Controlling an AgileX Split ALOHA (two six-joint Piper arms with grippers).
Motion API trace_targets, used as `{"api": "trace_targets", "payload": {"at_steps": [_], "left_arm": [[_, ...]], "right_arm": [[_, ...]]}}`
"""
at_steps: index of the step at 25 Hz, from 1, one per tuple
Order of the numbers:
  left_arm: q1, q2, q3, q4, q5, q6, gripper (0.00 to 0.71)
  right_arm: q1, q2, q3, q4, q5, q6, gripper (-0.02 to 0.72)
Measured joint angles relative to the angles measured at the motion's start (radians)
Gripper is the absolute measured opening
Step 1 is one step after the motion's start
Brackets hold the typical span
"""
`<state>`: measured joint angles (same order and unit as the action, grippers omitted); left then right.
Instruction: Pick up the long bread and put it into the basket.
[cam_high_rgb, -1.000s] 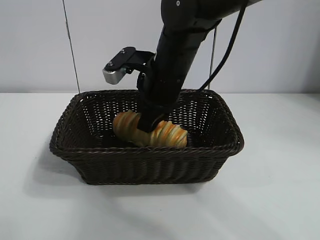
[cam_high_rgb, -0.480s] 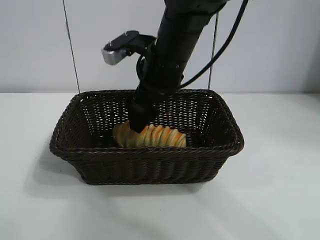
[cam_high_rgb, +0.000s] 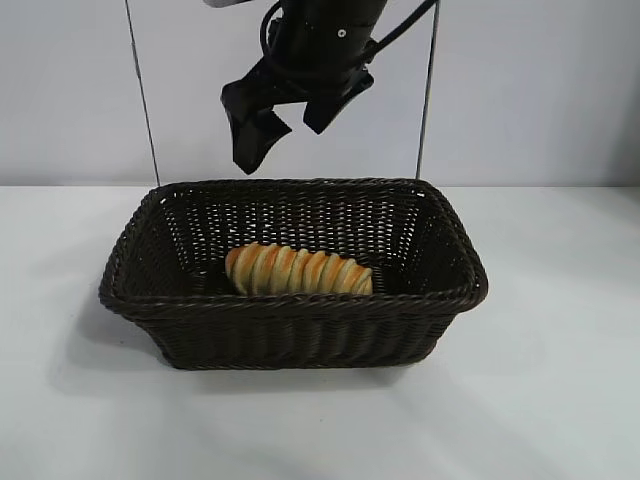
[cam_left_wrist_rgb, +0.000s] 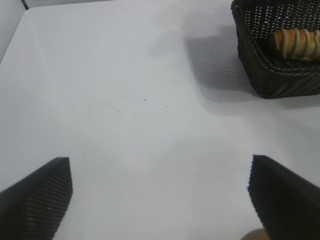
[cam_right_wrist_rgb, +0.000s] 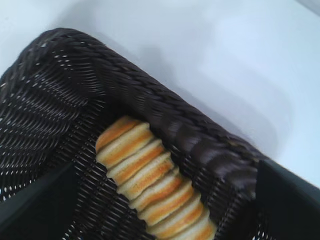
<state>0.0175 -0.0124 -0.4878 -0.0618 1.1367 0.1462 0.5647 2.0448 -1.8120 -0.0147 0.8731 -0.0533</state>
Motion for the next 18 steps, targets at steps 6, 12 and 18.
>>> {"api": "trace_targets", "payload": {"at_steps": [6,12,18], "left_arm": [[0.0,0.0,0.003,0.069,-0.005,-0.13,0.687],[0.0,0.0,0.004,0.071,-0.006,-0.134,0.687],[0.0,0.0,0.004,0.071,-0.006,-0.134,0.687]], "right_arm": [[-0.116,-0.005,-0.002,-0.003,0.071,0.12,0.695],[-0.288,-0.027,-0.002,-0.004,0.13,0.135,0.695],[-0.489,-0.054,-0.002,-0.015,0.193,0.108,0.695]]}}
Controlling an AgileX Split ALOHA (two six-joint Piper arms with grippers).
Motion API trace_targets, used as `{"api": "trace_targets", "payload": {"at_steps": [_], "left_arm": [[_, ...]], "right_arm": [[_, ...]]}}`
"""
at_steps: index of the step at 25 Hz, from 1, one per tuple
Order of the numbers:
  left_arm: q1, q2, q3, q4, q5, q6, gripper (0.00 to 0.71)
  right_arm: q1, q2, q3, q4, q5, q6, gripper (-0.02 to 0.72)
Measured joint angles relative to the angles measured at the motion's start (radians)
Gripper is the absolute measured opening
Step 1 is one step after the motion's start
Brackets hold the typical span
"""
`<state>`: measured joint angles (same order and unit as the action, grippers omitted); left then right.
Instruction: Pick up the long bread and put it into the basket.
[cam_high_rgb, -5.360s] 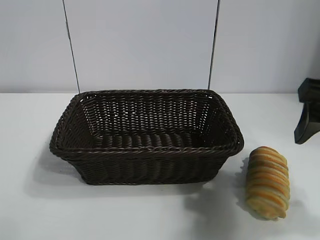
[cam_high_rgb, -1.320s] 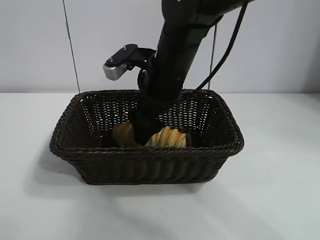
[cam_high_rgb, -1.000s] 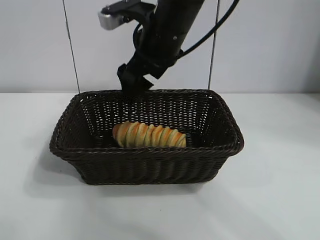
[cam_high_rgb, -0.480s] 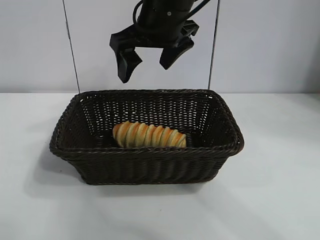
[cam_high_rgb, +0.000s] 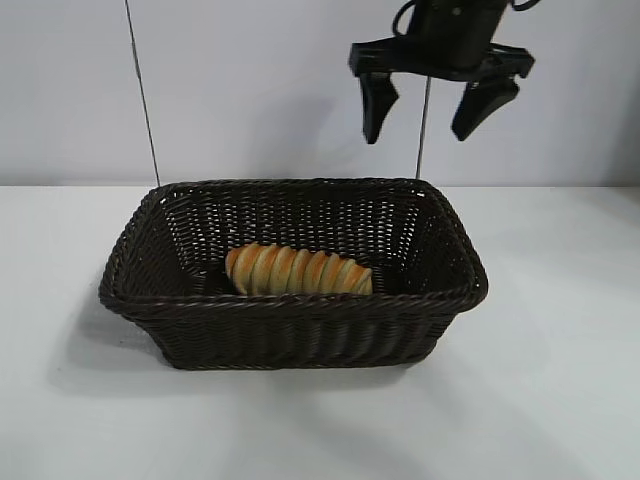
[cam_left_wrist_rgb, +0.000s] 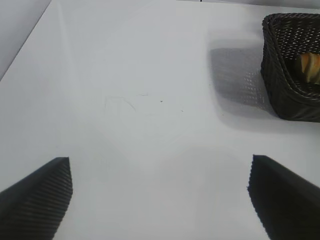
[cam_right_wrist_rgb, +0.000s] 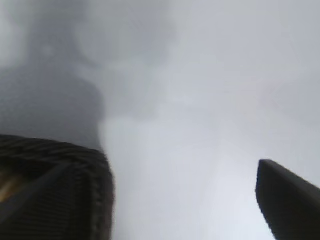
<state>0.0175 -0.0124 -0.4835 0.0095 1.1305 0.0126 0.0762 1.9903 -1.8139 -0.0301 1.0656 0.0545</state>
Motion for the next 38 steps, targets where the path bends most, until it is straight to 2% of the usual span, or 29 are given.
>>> {"api": "trace_targets", "payload": {"at_steps": [8,14,30,38], "left_arm": [[0.0,0.0,0.0,0.0,0.0,-0.002,0.687],[0.0,0.0,0.0,0.0,0.0,-0.004,0.687],[0.0,0.0,0.0,0.0,-0.001,-0.004,0.687],[0.0,0.0,0.0,0.0,-0.001,-0.004,0.687]], "right_arm": [[-0.236,-0.022,-0.003,-0.013,0.066,-0.014,0.695],[-0.329,-0.061,-0.003,0.03,0.115,-0.023,0.695],[-0.358,-0.593,0.002,0.03,0.193,-0.054,0.695],[-0.358,-0.952,0.195,0.03,0.199,-0.047,0.695]]}}
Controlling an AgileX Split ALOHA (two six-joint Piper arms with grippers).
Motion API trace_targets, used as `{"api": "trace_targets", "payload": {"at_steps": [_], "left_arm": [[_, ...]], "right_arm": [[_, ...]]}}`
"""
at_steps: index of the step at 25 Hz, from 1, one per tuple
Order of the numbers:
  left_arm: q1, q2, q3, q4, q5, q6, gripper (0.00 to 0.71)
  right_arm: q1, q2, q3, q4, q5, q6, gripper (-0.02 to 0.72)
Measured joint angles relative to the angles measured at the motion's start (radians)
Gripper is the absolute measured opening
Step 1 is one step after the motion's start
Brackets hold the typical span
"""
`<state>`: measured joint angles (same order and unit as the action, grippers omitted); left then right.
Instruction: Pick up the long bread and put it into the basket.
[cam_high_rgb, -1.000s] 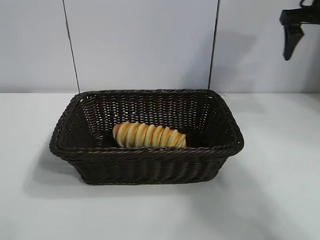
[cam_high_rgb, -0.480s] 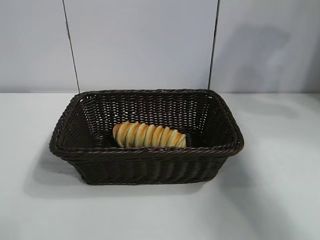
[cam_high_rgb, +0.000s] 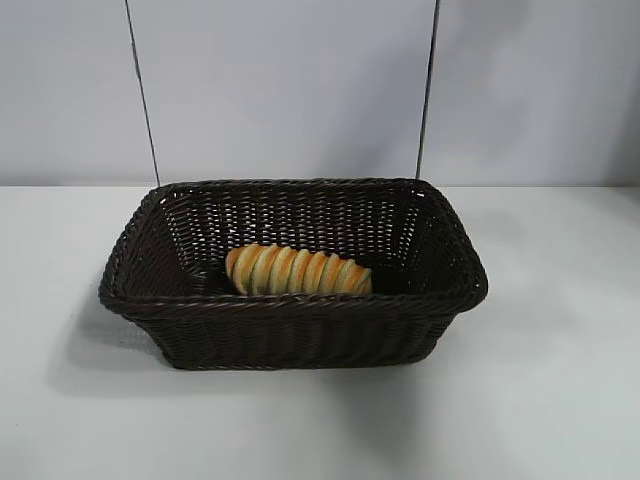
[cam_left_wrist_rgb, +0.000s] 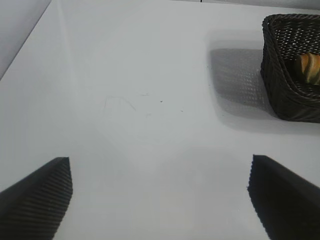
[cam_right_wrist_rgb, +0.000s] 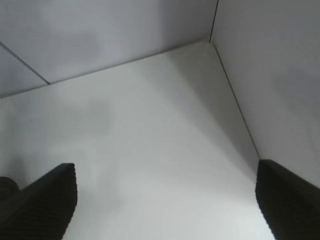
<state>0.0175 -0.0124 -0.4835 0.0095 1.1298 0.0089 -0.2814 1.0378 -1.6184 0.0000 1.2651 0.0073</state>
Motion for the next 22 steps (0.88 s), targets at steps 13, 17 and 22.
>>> {"api": "trace_targets", "payload": {"at_steps": [13,17,22], "left_arm": [[0.0,0.0,0.0,0.0,0.0,0.0,0.687],[0.0,0.0,0.0,0.0,0.0,0.0,0.687],[0.0,0.0,0.0,0.0,0.0,-0.001,0.687]], "right_arm": [[0.088,-0.511,0.499,-0.135,-0.119,0.105,0.695],[0.113,-0.672,0.594,-0.142,-0.13,0.112,0.695],[0.116,-0.867,0.726,-0.145,-0.137,0.119,0.695]]}}
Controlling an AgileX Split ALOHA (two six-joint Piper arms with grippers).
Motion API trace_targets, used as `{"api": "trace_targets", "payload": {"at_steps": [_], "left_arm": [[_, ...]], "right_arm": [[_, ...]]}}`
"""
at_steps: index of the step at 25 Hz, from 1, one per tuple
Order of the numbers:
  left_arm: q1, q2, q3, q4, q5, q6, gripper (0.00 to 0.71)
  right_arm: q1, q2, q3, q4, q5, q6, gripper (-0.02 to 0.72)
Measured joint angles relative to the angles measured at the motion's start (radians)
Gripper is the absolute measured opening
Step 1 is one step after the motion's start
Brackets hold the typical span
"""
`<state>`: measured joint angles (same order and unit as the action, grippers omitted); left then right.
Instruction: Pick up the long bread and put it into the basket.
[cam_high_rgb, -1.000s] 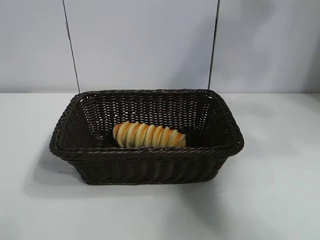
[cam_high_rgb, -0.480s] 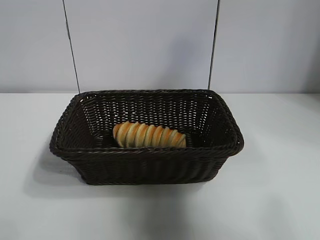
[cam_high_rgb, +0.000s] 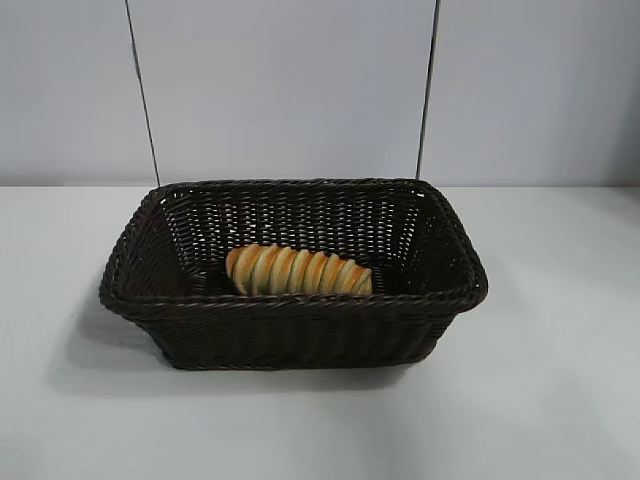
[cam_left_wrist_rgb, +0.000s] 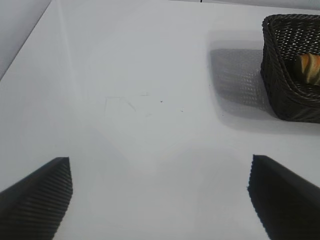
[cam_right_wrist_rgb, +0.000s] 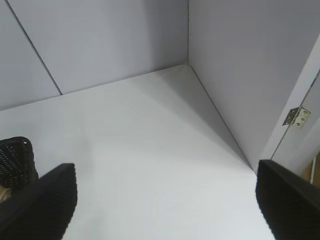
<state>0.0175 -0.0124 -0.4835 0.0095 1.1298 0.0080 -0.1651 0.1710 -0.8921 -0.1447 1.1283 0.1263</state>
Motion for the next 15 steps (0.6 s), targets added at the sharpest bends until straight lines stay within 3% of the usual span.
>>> {"api": "trace_targets", "payload": {"at_steps": [6,12,15], "left_arm": [[0.0,0.0,0.0,0.0,0.0,0.0,0.687],[0.0,0.0,0.0,0.0,0.0,0.0,0.687],[0.0,0.0,0.0,0.0,0.0,0.0,0.687]], "right_arm": [[0.0,-0.187,0.142,0.004,-0.003,0.0,0.695],[0.007,-0.193,0.271,0.109,0.029,-0.003,0.695],[0.007,-0.193,0.346,0.131,0.029,-0.041,0.695]]}}
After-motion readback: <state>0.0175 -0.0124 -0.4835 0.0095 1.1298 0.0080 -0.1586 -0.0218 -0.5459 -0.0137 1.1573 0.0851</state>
